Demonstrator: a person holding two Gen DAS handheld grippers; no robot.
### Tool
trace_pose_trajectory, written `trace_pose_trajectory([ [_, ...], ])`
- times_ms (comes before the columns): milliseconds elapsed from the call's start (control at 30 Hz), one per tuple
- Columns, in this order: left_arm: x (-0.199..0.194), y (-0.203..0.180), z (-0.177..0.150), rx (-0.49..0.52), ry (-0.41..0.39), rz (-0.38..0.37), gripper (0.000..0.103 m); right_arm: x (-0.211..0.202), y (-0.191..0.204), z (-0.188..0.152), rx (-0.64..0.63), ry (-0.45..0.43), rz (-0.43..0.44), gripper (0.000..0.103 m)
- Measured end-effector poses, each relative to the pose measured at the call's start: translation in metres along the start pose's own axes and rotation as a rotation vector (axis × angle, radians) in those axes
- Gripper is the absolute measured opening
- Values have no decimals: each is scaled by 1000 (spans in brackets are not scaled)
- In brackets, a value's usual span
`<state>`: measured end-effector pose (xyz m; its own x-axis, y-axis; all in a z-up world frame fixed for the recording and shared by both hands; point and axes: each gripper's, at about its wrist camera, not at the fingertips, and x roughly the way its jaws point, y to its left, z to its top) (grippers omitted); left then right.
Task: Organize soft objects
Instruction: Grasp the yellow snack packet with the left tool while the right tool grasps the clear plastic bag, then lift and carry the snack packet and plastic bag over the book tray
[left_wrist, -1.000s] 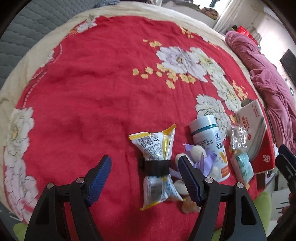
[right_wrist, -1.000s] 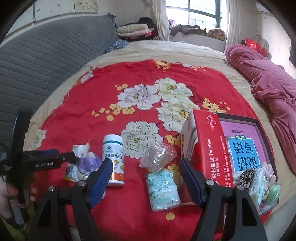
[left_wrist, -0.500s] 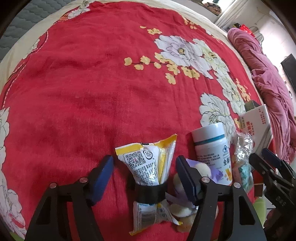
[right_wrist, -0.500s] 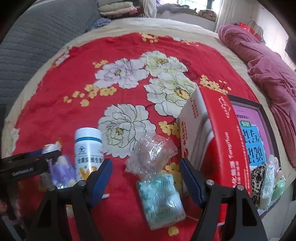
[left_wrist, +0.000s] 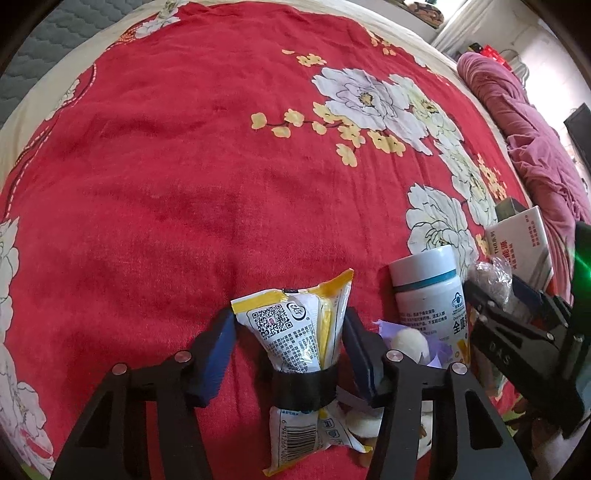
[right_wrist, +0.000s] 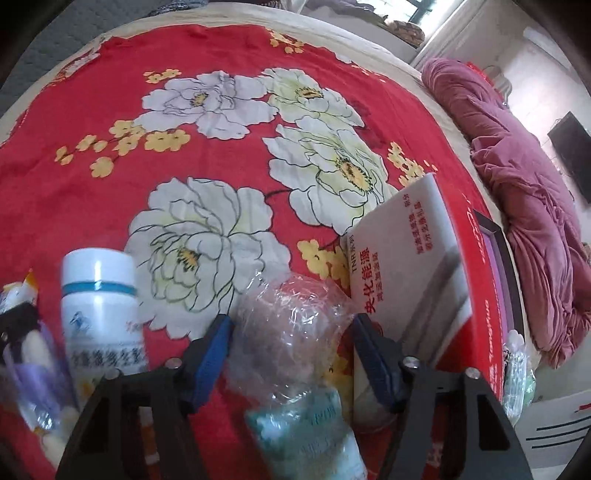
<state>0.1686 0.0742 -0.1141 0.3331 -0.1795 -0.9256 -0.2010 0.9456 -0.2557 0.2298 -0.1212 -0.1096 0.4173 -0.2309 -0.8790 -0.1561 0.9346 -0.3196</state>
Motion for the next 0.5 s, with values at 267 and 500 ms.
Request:
trace_pose_trajectory([
  [267, -10, 8, 3, -37, -25, -80, 45, 0, -6, 1, 21, -19, 101, 53],
  [500, -31, 10, 0, -52, -70, -101, 44, -35, -18, -5, 65, -112, 242, 53],
])
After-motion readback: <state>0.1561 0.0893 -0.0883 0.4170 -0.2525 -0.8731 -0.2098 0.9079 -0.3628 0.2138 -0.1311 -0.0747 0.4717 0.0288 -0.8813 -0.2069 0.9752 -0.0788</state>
